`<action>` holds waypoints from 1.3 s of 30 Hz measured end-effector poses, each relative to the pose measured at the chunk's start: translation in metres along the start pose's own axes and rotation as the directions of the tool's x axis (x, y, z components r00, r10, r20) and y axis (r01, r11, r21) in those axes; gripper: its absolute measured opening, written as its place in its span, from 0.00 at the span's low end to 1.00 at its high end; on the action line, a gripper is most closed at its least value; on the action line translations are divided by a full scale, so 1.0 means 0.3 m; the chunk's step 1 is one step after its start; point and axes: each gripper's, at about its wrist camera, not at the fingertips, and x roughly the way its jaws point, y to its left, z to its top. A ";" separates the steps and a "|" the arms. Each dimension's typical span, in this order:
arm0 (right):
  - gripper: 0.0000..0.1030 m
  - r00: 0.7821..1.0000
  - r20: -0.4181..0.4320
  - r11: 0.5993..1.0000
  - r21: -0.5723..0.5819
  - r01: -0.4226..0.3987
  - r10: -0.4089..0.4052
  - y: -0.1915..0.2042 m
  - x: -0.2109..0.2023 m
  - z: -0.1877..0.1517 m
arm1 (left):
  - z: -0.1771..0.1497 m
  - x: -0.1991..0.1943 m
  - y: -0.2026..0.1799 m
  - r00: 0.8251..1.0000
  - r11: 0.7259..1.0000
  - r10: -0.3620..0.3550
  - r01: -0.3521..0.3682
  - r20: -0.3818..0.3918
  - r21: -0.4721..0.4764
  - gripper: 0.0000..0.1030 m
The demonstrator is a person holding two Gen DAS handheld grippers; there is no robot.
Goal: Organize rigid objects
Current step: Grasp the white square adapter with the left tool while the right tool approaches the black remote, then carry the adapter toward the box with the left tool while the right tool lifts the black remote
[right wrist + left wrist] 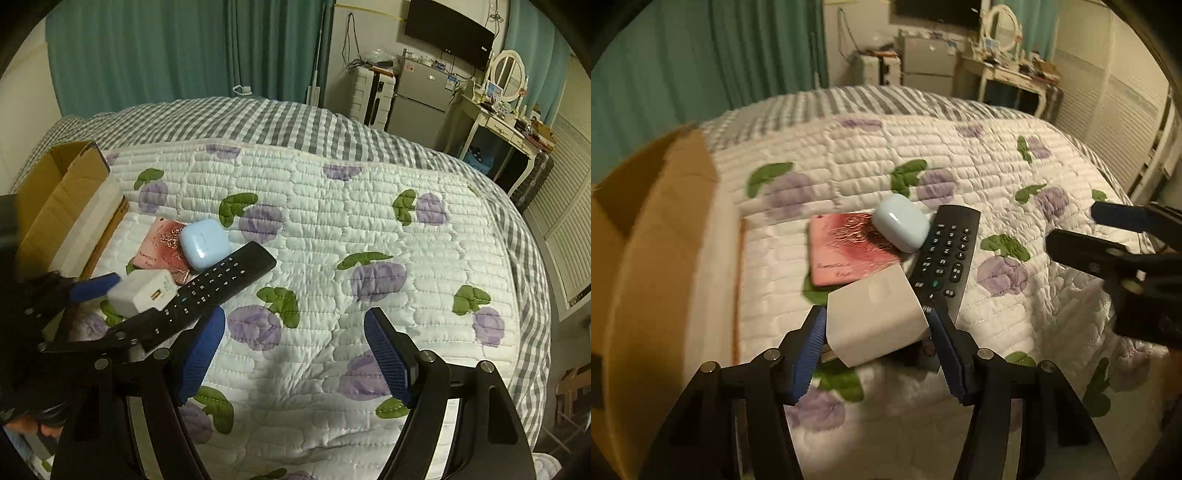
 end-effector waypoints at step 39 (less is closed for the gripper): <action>0.19 0.990 -0.101 0.995 0.010 -0.095 0.095 0.165 0.205 0.071 | -0.101 -0.058 0.019 0.996 0.994 0.081 -0.078 0.039 -0.074 0.56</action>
